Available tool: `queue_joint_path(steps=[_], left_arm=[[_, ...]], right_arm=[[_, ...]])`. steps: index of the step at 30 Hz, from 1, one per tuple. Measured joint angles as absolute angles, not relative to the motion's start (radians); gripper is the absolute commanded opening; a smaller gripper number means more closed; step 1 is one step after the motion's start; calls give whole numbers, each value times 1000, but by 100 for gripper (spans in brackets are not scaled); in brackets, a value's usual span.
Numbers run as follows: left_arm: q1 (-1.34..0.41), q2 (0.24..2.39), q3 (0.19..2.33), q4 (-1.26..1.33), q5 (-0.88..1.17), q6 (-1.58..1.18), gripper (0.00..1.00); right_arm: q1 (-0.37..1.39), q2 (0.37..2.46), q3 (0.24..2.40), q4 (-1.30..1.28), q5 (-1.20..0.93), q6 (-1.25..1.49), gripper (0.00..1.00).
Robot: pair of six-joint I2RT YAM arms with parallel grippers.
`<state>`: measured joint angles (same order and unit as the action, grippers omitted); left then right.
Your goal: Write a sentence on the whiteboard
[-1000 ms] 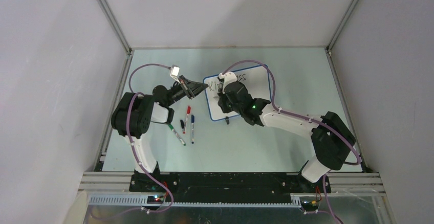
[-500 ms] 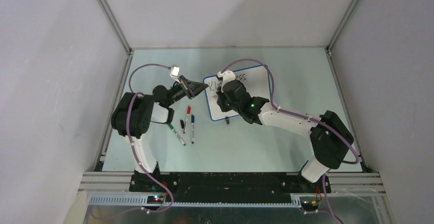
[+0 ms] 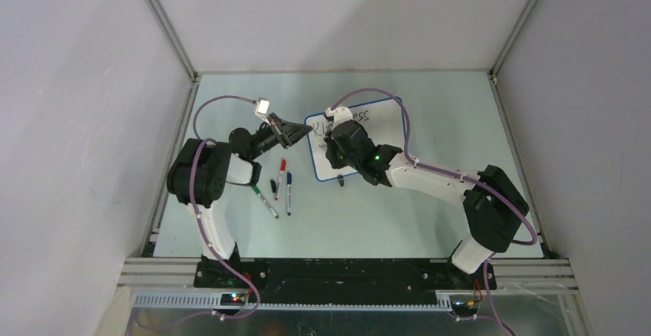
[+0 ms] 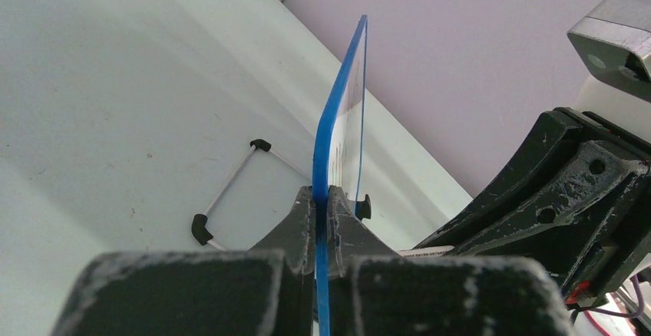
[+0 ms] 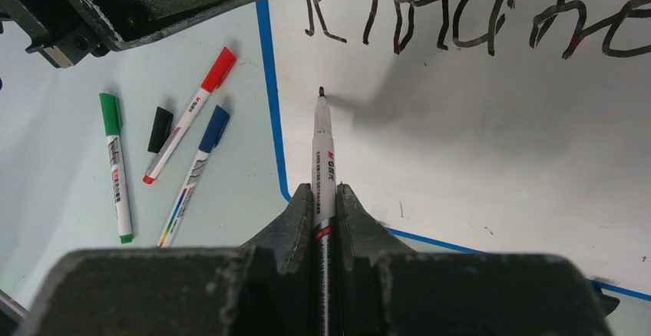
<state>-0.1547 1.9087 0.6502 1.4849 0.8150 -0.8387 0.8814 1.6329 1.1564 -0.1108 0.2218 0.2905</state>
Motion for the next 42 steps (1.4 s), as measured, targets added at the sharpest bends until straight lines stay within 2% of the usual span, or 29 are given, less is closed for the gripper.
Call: queue_joint_path(steps=[42], left_arm=[[-155, 1909, 650, 1485, 815, -839, 0]], right_arm=[[875, 1644, 1194, -167, 216, 321, 0]])
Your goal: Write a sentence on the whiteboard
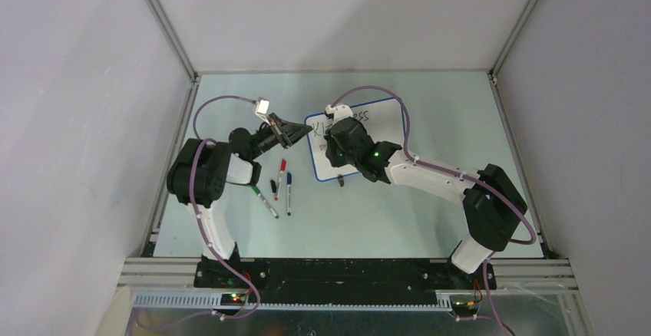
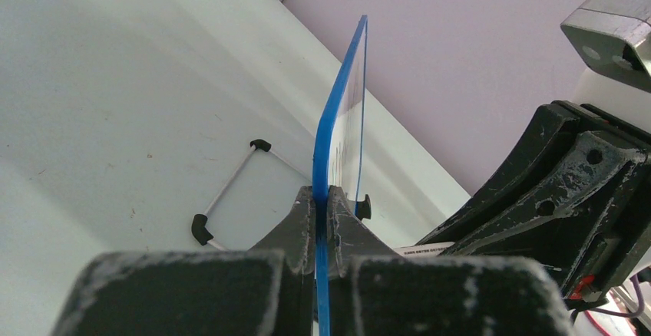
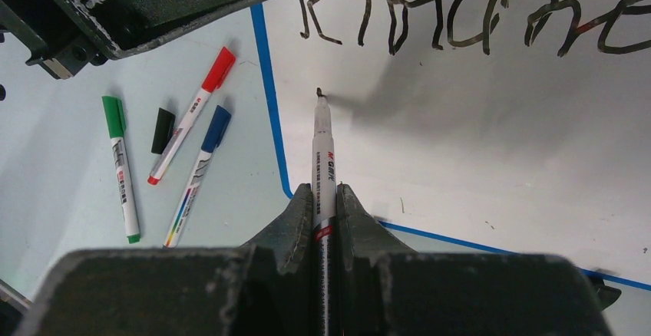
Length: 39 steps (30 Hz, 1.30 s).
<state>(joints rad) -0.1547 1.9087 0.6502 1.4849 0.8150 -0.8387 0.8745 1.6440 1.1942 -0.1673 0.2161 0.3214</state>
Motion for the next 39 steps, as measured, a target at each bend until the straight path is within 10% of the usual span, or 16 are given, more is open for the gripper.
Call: queue_joint_path(steps=[39], left_arm=[[-155, 1909, 650, 1484, 815, -839, 0]], right_arm=[[866, 1651, 1218, -183, 220, 324, 0]])
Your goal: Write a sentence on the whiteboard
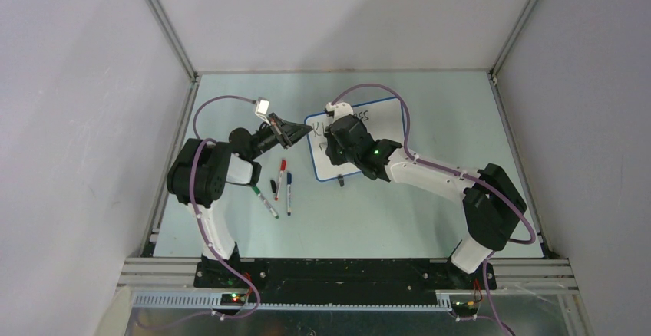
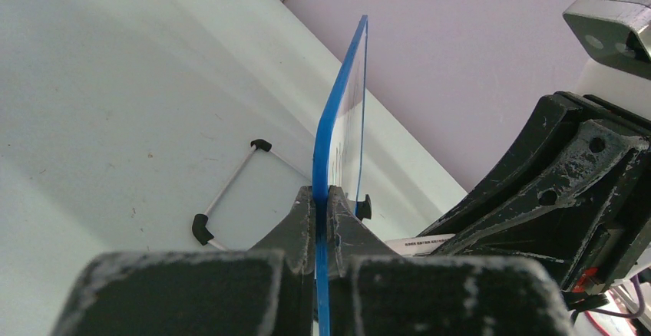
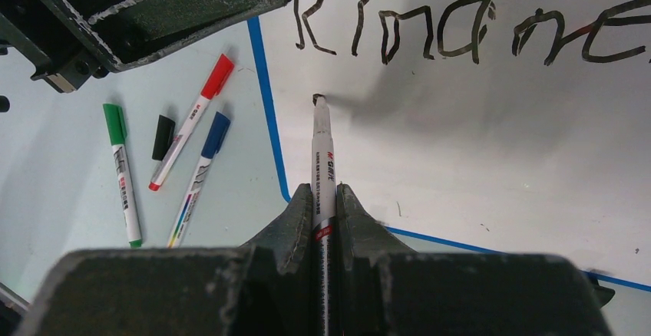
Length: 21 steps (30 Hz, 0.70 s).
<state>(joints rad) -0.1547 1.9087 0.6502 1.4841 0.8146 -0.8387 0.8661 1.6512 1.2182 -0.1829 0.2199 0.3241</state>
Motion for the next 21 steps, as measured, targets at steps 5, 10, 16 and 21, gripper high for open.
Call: queue_joint_path(steps=[5, 10, 16, 21], left_arm=[[-155, 1909, 650, 1484, 815, -839, 0], [-155, 1909, 650, 1483, 815, -839, 0], [-154, 1909, 650, 1483, 815, -839, 0], [-154, 1909, 650, 1483, 815, -839, 0]], right_arm=[[866, 1651, 1220, -192, 224, 326, 0], [866, 1651, 1220, -202, 228, 330, 0], [865, 1651, 1220, -214, 229, 335, 0], [865, 1651, 1220, -223, 229, 340, 0]])
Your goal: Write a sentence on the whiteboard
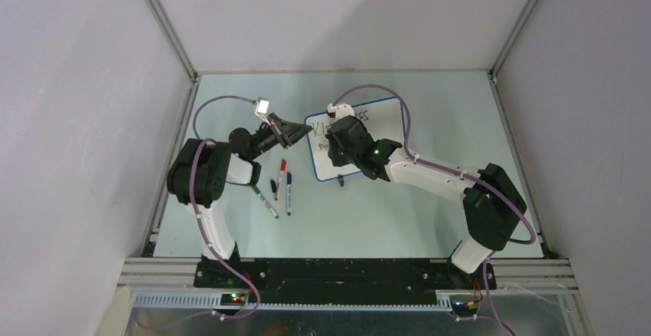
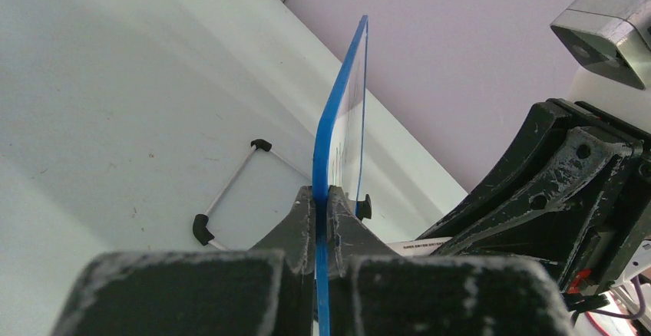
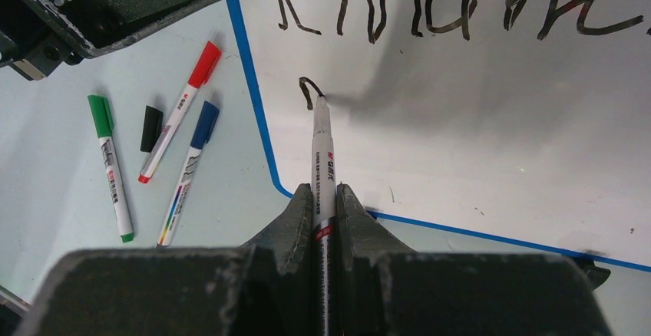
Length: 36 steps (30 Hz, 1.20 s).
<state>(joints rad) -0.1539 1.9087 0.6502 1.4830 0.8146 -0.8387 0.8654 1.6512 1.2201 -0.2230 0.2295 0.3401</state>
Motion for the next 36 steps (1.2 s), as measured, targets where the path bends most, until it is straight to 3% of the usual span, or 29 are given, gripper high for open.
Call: queue_joint_path(steps=[36], left_arm=[[-154, 1908, 650, 1484, 815, -839, 0]], right_arm=[[849, 1652, 1247, -250, 203, 340, 0]])
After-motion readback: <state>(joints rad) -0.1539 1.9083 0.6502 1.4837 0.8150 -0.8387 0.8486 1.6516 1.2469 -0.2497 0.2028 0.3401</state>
